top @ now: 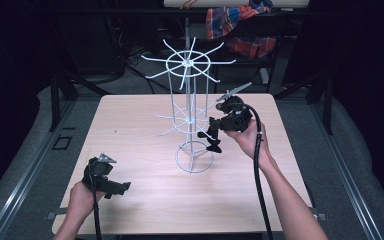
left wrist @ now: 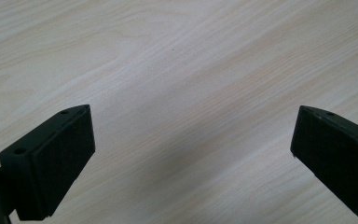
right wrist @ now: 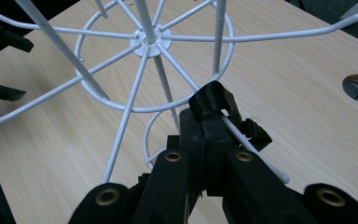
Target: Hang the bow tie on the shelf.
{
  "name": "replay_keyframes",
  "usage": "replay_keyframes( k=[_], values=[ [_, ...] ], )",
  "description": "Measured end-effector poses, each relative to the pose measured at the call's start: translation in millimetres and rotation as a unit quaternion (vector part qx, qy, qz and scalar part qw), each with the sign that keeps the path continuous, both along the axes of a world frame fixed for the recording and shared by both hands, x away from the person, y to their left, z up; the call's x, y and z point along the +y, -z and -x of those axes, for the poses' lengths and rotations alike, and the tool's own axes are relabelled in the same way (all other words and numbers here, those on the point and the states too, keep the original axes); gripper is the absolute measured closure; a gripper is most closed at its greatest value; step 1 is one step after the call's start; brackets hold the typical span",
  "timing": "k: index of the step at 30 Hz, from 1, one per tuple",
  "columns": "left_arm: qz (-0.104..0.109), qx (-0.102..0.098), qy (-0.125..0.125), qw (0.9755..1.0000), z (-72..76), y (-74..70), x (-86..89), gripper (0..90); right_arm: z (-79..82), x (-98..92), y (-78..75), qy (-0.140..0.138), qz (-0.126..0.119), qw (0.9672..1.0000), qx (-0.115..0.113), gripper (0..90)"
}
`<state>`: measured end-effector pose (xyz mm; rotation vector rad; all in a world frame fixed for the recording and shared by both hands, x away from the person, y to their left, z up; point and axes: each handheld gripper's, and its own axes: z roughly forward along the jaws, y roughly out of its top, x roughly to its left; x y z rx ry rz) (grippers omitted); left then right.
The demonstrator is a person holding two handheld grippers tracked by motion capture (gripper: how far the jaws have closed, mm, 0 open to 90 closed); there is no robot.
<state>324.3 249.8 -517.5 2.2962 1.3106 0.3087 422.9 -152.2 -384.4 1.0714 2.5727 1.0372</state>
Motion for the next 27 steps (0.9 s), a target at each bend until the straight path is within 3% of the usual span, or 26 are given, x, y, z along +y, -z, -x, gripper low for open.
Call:
replay_keyframes(
  k=[27],
  values=[
    [-0.003,0.0,0.004,1.0,-1.2,-0.2,-2.0,0.0,-0.2,3.8,17.4,-0.007,0.011,0.9998,0.015,89.6]
  ],
)
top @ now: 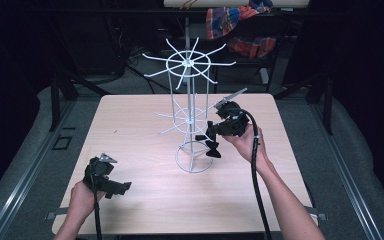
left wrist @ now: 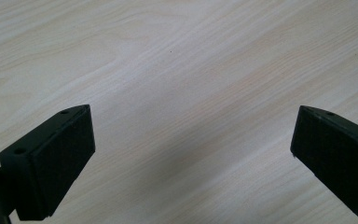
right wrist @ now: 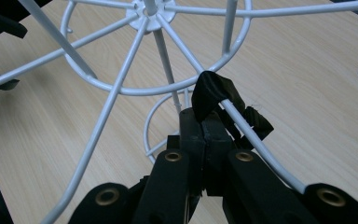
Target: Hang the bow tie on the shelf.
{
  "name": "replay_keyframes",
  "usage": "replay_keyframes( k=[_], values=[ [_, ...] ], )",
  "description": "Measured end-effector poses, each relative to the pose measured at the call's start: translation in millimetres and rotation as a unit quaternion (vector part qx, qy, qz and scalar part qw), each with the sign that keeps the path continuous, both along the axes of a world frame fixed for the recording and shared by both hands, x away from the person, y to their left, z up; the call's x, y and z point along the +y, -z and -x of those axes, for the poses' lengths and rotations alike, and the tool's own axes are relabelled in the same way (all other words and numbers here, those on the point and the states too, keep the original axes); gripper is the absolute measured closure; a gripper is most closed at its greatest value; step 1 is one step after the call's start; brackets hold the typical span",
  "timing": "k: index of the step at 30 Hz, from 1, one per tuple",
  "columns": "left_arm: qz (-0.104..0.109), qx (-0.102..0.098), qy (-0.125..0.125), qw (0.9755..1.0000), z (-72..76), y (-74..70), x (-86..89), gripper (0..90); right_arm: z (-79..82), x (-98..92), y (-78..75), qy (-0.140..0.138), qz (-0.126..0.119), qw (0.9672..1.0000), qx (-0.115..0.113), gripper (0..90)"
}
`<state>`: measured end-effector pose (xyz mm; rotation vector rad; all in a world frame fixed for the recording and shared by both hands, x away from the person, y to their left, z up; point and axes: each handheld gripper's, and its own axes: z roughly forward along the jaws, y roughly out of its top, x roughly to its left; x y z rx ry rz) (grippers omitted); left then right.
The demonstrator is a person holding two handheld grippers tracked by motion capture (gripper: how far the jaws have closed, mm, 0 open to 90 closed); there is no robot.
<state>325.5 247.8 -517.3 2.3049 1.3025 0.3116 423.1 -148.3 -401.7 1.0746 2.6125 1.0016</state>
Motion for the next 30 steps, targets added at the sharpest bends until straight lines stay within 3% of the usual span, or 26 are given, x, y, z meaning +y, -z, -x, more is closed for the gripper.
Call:
replay_keyframes(
  k=[3,11,23,30],
  values=[
    [0.0,0.001,0.0,1.0,-0.4,-0.2,-0.3,0.0,0.2,-0.1,2.0,0.001,0.0,1.0,0.0,89.2],
    [0.0,-0.003,0.001,1.0,0.1,-1.0,-1.9,0.0,11.2,-4.6,-4.3,-0.003,-0.01,0.9999,-0.001,67.5],
    [0.0,-0.003,-0.001,1.0,0.8,-1.2,-2.6,0.0,50.4,-31.2,-28.5,-0.007,-0.012,0.9995,-0.027,31.8],
    [0.0,-0.002,-0.001,1.0,0.6,-1.1,-2.3,0.0,74.3,-49.7,-28.4,-0.007,-0.001,0.9994,-0.034,20.5]
  ],
)
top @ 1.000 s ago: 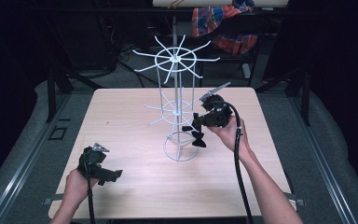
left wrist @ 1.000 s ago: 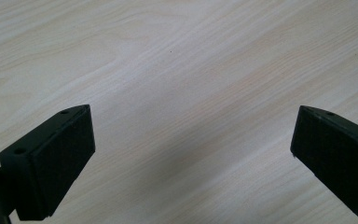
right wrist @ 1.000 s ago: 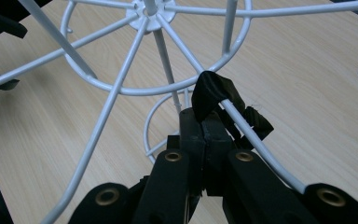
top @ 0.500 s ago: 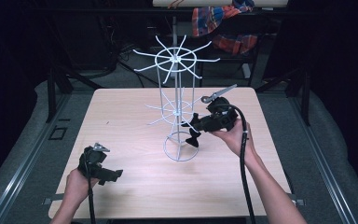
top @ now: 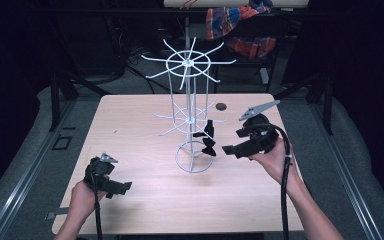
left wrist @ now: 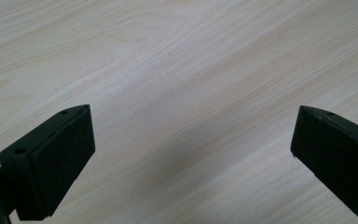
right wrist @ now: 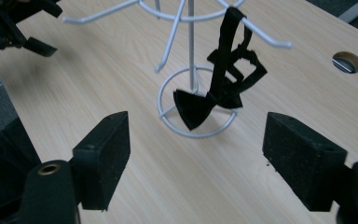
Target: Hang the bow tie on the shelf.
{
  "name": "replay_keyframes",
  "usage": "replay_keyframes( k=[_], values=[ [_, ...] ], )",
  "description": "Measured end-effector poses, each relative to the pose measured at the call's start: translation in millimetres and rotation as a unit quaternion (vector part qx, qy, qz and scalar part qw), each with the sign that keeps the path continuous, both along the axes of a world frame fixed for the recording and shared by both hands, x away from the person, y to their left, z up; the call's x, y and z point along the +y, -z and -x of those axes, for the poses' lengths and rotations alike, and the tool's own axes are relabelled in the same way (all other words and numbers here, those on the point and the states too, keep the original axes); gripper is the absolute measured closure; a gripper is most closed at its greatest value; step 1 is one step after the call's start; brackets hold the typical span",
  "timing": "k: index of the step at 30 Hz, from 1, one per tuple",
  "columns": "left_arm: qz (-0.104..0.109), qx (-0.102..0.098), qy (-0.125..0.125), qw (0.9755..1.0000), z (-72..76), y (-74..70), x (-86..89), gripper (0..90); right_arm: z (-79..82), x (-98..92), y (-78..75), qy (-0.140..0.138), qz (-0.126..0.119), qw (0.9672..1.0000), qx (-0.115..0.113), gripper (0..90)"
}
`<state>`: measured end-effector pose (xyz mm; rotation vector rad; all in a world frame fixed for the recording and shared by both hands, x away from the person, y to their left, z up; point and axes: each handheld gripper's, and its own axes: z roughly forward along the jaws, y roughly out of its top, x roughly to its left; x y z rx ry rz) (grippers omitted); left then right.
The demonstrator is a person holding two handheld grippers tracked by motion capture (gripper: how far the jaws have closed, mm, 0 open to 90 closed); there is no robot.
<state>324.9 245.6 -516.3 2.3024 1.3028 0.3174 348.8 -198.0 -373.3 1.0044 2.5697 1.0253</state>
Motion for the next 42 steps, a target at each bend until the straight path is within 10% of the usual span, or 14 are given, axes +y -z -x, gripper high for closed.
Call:
replay_keyframes(
  k=[14,33,42],
  values=[
    [-0.001,0.001,-0.001,1.0,0.1,0.6,-0.7,0.0,41.0,-44.4,20.9,0.025,0.025,0.9994,0.003,12.2],
    [-0.003,0.004,0.004,1.0,-1.0,1.3,-3.1,0.0,67.6,-93.0,106.5,0.081,0.057,0.991,0.09,7.1],
    [-0.004,0.004,0.008,1.0,-1.7,0.3,-5.4,0.0,66.0,-99.1,119.6,0.09,0.059,0.9884,0.107,6.5]
  ],
)
